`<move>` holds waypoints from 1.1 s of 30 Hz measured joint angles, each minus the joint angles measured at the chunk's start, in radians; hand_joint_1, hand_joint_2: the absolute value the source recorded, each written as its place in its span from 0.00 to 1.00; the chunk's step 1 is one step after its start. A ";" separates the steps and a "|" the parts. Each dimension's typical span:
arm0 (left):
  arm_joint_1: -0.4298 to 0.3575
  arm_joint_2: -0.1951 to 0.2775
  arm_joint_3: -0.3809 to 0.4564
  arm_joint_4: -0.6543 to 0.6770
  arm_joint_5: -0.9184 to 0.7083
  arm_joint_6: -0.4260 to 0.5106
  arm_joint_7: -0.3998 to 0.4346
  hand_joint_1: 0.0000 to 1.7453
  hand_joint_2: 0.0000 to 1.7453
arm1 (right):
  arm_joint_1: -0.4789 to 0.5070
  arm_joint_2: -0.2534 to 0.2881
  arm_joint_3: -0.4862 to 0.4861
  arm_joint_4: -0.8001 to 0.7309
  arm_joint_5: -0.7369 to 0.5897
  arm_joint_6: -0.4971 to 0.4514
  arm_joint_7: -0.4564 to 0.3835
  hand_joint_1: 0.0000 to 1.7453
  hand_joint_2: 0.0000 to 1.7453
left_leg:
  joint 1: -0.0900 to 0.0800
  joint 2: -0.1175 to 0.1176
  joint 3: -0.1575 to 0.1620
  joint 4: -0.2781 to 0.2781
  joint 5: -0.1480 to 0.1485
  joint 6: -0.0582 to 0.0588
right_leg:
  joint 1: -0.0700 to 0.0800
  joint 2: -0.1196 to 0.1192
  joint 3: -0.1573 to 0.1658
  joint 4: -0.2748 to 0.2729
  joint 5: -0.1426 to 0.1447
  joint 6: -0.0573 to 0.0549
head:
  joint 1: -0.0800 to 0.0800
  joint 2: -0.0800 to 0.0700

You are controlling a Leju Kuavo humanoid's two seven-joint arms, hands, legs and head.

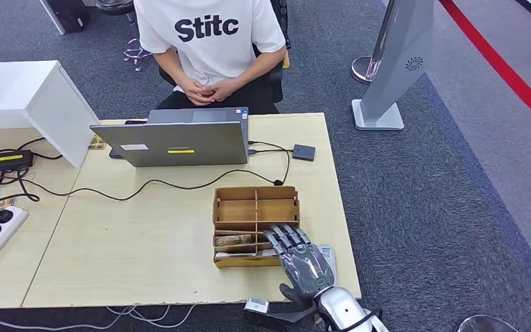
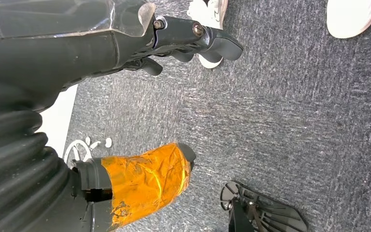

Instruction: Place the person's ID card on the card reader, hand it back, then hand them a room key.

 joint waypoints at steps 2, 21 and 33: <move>0.000 0.000 0.000 0.000 0.000 0.000 0.000 0.00 1.00 | 0.000 0.002 -0.002 0.004 0.000 0.001 0.000 0.00 1.00 | 0.000 0.000 0.000 0.000 0.000 0.000 | 0.000 0.000 0.000 0.000 0.000 0.000 | 0.000 0.000; 0.000 0.000 0.000 -0.001 0.001 0.002 0.001 0.00 1.00 | 0.005 0.023 -0.034 -0.007 0.030 -0.011 -0.002 1.00 1.00 | 0.000 0.000 0.000 0.000 0.000 0.000 | 0.000 0.000 0.000 0.000 0.000 0.000 | 0.000 0.000; 0.001 0.002 0.000 -0.002 0.002 0.002 0.003 0.00 1.00 | -0.005 0.033 -0.042 -0.037 0.025 -0.026 0.004 1.00 1.00 | 0.000 0.000 0.000 0.000 0.000 0.000 | 0.000 0.000 0.000 0.000 0.000 0.000 | 0.000 0.000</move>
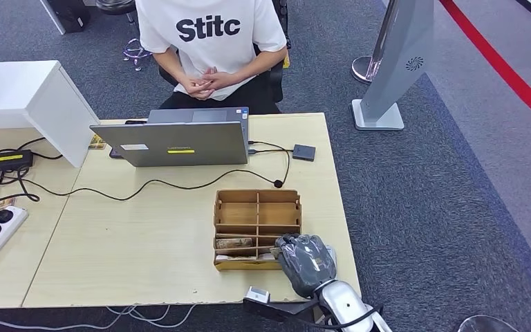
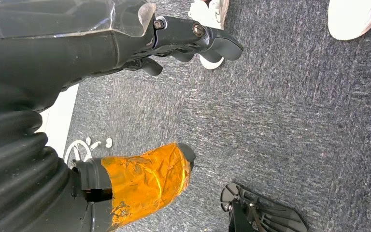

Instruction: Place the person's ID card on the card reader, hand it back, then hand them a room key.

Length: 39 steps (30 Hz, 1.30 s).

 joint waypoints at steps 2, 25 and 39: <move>0.000 0.000 0.000 0.000 0.000 0.000 0.000 0.00 1.00 | -0.004 0.001 0.000 -0.006 -0.004 -0.003 0.000 1.00 1.00 | 0.000 0.000 0.000 0.000 0.000 0.000 | 0.000 0.000 0.000 0.000 0.000 0.000 | 0.000 0.000; 0.001 0.000 0.000 0.000 -0.023 0.000 -0.001 0.00 1.00 | -0.141 0.048 0.027 -0.281 -0.181 -0.002 0.064 1.00 1.00 | 0.000 0.000 0.000 0.000 0.001 0.000 | 0.000 0.000 0.000 0.000 0.000 0.000 | 0.000 0.000; -0.001 0.001 -0.015 0.000 -0.081 -0.006 -0.010 0.00 1.00 | -0.419 0.205 0.001 -0.088 -0.389 0.173 0.163 1.00 1.00 | 0.000 0.000 0.000 0.000 0.002 0.000 | 0.000 0.001 0.000 0.001 0.001 -0.001 | 0.000 0.000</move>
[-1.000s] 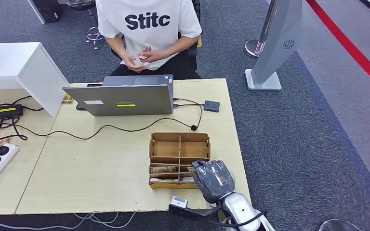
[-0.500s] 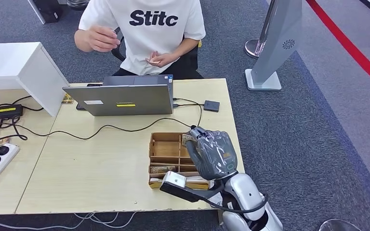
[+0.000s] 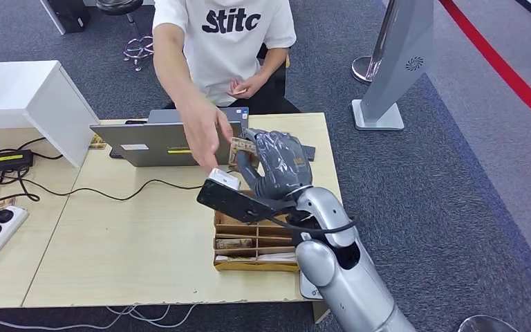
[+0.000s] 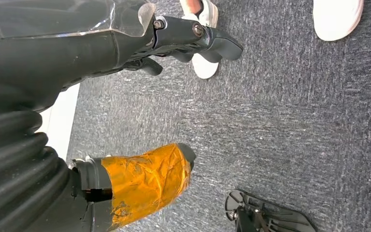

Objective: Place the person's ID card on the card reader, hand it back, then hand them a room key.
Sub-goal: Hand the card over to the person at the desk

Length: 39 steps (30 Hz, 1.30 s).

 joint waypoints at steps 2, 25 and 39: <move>0.000 0.002 -0.002 0.000 -0.003 -0.001 0.000 0.00 1.00 | -0.023 0.014 -0.004 0.035 -0.002 0.002 0.002 1.00 1.00 | 0.000 0.000 0.000 0.000 0.000 0.000 | 0.000 0.000 0.000 0.000 0.000 0.000 | 0.000 0.000; 0.005 0.012 0.006 0.002 0.060 0.006 0.006 0.00 1.00 | 0.202 -0.015 -0.097 -0.250 -0.273 0.034 -0.113 0.00 1.00 | 0.000 -0.001 -0.001 0.000 -0.001 0.001 | 0.000 -0.001 -0.001 -0.001 -0.001 0.001 | 0.000 0.000; 0.010 0.004 0.036 0.002 0.099 0.011 0.009 0.00 1.00 | 0.418 -0.083 -0.220 -0.448 -0.365 0.001 -0.221 0.00 1.00 | 0.000 -0.002 0.000 0.000 -0.001 0.001 | 0.000 -0.002 -0.001 -0.001 -0.001 0.001 | 0.000 0.000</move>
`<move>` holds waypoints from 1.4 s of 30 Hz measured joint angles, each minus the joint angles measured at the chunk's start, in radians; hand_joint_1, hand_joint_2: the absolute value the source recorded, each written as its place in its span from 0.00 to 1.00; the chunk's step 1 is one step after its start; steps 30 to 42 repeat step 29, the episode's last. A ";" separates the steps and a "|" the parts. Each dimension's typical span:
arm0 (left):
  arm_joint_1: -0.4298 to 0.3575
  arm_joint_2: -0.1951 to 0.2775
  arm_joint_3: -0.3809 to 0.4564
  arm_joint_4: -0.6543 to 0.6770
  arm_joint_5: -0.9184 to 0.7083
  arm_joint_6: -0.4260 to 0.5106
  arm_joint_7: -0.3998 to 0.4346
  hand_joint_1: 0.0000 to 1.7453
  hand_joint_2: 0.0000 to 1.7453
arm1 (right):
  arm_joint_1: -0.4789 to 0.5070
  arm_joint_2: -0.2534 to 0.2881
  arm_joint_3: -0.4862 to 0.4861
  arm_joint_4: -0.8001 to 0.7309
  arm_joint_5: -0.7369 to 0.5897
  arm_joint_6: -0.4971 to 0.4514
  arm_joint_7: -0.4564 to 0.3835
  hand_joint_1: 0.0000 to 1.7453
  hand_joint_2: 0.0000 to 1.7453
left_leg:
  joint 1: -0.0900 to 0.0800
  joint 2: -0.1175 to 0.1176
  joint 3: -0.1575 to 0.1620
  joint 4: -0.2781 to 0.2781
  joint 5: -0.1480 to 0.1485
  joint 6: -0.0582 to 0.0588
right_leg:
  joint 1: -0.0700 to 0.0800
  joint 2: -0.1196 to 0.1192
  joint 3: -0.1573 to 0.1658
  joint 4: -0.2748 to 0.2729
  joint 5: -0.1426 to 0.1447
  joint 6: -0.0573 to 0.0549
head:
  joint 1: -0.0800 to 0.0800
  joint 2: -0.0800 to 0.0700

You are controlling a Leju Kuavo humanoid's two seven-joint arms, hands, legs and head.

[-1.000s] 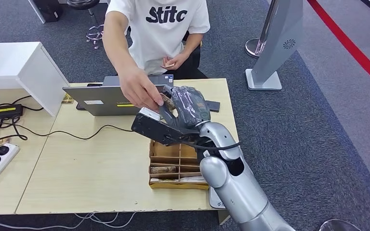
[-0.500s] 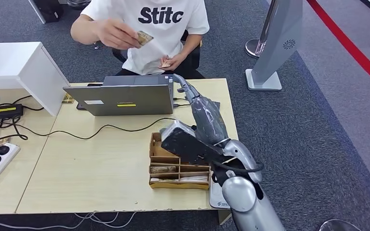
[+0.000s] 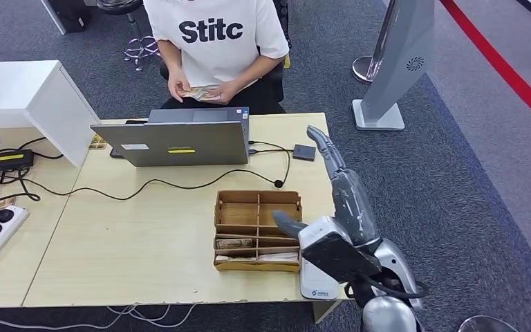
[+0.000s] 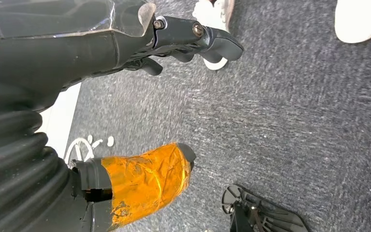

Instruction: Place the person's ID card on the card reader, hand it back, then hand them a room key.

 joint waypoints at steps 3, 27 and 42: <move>0.005 -0.006 0.016 -0.004 0.025 0.004 0.002 0.00 1.00 | 0.107 -0.006 -0.145 -0.040 -0.196 0.018 -0.091 0.00 1.00 | -0.001 -0.001 -0.001 0.000 -0.001 0.001 | 0.000 -0.001 0.000 0.000 0.000 0.000 | 0.000 0.000; 0.009 0.012 0.045 -0.017 0.028 -0.034 -0.011 1.00 1.00 | 0.026 -0.123 -1.332 1.410 0.137 0.045 -0.012 1.00 1.00 | 0.000 0.000 0.004 -0.001 -0.004 0.002 | 0.000 0.000 0.004 -0.002 -0.003 0.002 | 0.001 0.000; 0.009 0.015 0.045 -0.017 0.027 -0.034 -0.012 1.00 1.00 | 0.024 -0.131 -1.337 1.443 0.145 0.041 0.001 1.00 1.00 | 0.000 0.000 0.004 -0.001 -0.004 0.002 | 0.000 0.000 0.004 -0.002 -0.003 0.002 | 0.001 0.000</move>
